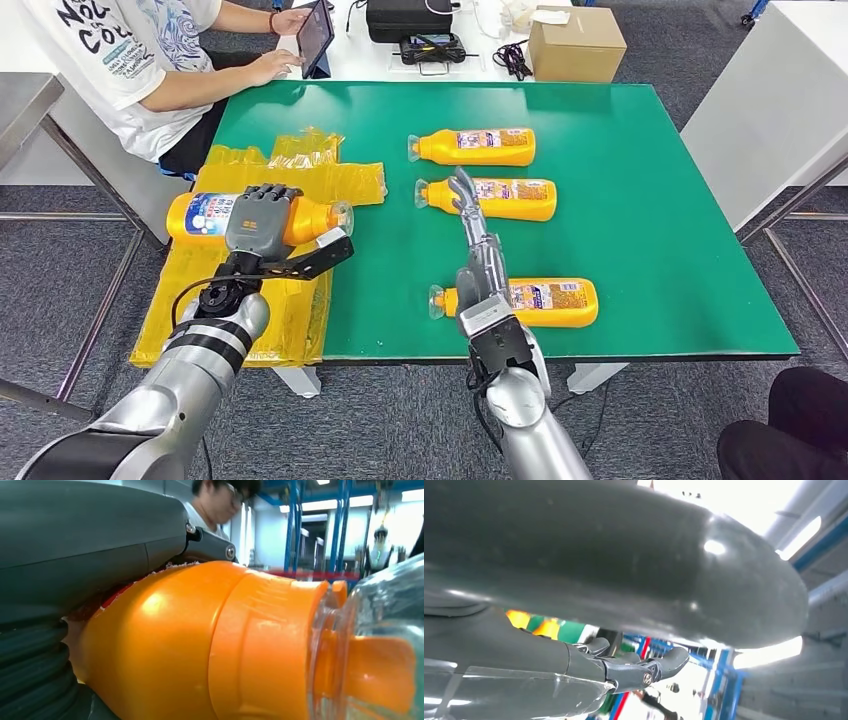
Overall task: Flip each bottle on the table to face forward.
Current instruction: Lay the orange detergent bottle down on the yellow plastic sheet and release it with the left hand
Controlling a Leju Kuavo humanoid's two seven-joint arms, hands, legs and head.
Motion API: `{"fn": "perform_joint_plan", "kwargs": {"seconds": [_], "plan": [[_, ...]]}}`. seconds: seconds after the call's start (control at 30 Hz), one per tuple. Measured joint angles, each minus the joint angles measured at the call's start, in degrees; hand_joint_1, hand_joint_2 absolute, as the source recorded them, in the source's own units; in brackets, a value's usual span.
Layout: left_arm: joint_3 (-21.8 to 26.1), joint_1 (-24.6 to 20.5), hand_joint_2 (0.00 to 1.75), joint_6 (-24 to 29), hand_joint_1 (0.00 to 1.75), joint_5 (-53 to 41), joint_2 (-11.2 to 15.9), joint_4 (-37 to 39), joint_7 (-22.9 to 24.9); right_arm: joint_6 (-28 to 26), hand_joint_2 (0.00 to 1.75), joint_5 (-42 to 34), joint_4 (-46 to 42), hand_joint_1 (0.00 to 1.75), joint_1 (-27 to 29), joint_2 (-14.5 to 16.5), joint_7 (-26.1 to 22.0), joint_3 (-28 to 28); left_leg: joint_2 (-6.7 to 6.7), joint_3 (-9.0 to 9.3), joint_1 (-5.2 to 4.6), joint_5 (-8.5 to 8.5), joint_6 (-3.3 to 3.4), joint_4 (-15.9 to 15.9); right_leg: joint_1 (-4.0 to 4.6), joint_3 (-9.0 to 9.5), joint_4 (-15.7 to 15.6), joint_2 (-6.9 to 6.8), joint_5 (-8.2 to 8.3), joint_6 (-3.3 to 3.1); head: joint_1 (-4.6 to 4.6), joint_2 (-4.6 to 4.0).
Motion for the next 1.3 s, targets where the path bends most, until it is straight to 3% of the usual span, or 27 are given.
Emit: {"fn": "perform_joint_plan", "kwargs": {"seconds": [0.33, 0.73, 1.3], "plan": [[-3.7, -2.6, 1.75, -4.1, 1.75, 2.5, 3.2, 6.2, -0.2, 1.5, 0.00, 0.8, 4.2, 0.00, -1.3, 0.0, 0.5, 3.7, -0.02, -0.02, 0.01, 0.00, 0.00, 0.0, 0.01, -0.03, 0.0, -0.01, 0.00, 0.00, -0.01, 0.00], [-3.8, -2.6, 1.75, -5.3, 1.75, 4.2, 4.3, 8.5, -0.6, 1.6, 0.00, 0.8, 5.9, 0.00, -1.4, 0.0, 0.5, 5.0, -0.02, -0.02, 0.01, 0.00, 0.00, 0.0, 0.00, -0.02, 0.0, -0.01, 0.00, 0.00, 0.01, 0.00], [-1.9, -1.6, 1.75, -11.2, 1.75, 10.0, 6.3, 11.2, -0.8, 2.3, 0.00, 1.0, 8.0, 0.00, -1.4, 0.1, 0.5, 6.5, -0.03, -0.02, 0.01, 0.00, -0.01, 0.0, 0.00, -0.03, 0.0, -0.01, -0.01, 0.00, 0.00, 0.00]]}}
